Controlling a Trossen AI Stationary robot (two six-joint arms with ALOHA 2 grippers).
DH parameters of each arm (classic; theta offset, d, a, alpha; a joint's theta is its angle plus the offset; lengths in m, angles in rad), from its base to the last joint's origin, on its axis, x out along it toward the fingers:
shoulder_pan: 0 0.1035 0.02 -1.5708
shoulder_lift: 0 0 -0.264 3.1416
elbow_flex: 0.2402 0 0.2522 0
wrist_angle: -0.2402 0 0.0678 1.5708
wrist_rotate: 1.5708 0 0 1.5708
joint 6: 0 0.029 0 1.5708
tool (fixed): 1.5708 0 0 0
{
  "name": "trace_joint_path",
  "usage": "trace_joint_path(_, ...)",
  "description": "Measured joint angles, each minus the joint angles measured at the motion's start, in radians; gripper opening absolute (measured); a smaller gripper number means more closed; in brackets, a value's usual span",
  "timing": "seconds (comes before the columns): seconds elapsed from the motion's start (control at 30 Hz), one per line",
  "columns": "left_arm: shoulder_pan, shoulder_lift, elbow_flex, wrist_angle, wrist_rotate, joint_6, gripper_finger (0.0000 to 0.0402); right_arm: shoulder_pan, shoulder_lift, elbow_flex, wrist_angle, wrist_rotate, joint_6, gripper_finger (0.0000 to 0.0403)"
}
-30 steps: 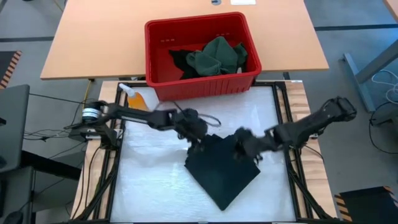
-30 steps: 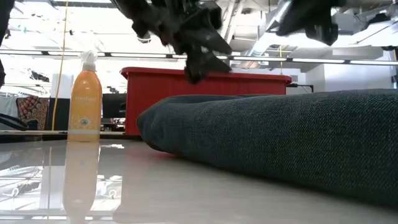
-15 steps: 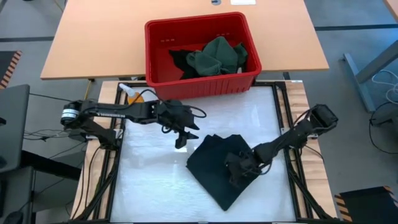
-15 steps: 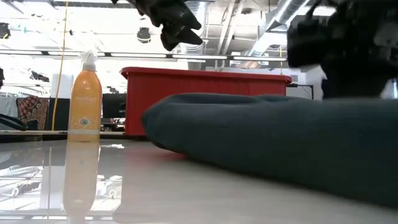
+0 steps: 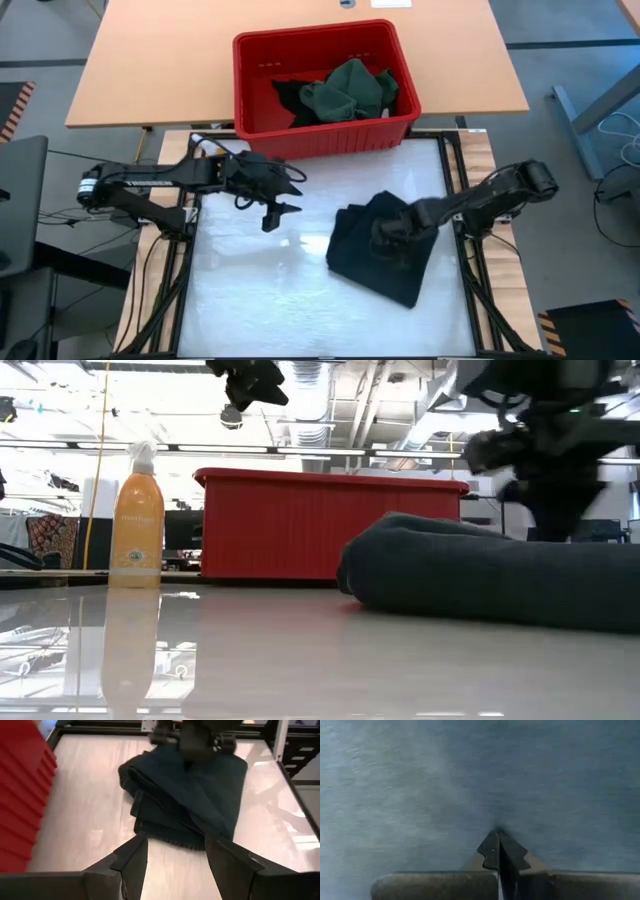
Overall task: Fold laundry
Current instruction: Fold the dark blue pants
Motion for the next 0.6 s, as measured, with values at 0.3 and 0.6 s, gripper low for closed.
trace_joint_path(0.3,0.0,-0.004,0.0,-0.082,-0.007,0.028,0.0186,-0.162,-0.006,0.204,-0.119,0.203,-0.188,0.0016)
trace_joint_path(0.6,0.0,-0.038,0.0,-0.163,-0.006,0.043,0.0186,0.054,0.009,0.238,0.165,0.004,0.255,0.0016)
